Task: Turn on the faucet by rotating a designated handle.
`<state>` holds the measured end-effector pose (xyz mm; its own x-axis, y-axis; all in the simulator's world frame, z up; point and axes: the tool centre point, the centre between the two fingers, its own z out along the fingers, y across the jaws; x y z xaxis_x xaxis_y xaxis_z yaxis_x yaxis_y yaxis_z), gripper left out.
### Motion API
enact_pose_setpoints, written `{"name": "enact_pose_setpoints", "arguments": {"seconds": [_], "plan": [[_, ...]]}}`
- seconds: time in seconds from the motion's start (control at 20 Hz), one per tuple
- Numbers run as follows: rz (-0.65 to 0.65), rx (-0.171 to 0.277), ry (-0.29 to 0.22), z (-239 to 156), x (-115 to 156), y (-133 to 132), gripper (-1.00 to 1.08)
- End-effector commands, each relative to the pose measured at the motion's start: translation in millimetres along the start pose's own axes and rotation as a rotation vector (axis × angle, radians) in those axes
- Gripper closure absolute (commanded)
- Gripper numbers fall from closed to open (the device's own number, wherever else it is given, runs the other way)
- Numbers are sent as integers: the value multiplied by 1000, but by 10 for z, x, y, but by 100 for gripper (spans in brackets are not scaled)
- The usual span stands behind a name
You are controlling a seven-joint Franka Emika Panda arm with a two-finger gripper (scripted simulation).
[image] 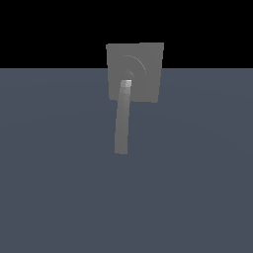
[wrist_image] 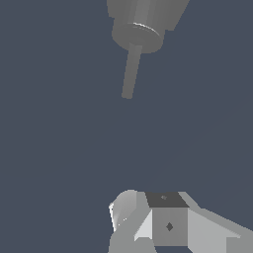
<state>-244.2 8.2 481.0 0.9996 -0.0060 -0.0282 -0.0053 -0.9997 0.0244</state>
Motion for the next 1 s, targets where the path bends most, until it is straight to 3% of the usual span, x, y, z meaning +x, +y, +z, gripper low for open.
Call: {"name": "enact_pose_setpoints", "arguments": {"seconds": [0.0, 0.25, 0.5, 0.7, 0.95], "plan": [[-11, -16, 9, -16, 4, 5, 108], [-63, -90, 47, -87, 22, 30, 108], [-149, -218, 99, -218, 51, 60, 108], [-244, -366, 143, -379, 80, 71, 108], [-386, -600, 177, -642, 119, 35, 108]]}}
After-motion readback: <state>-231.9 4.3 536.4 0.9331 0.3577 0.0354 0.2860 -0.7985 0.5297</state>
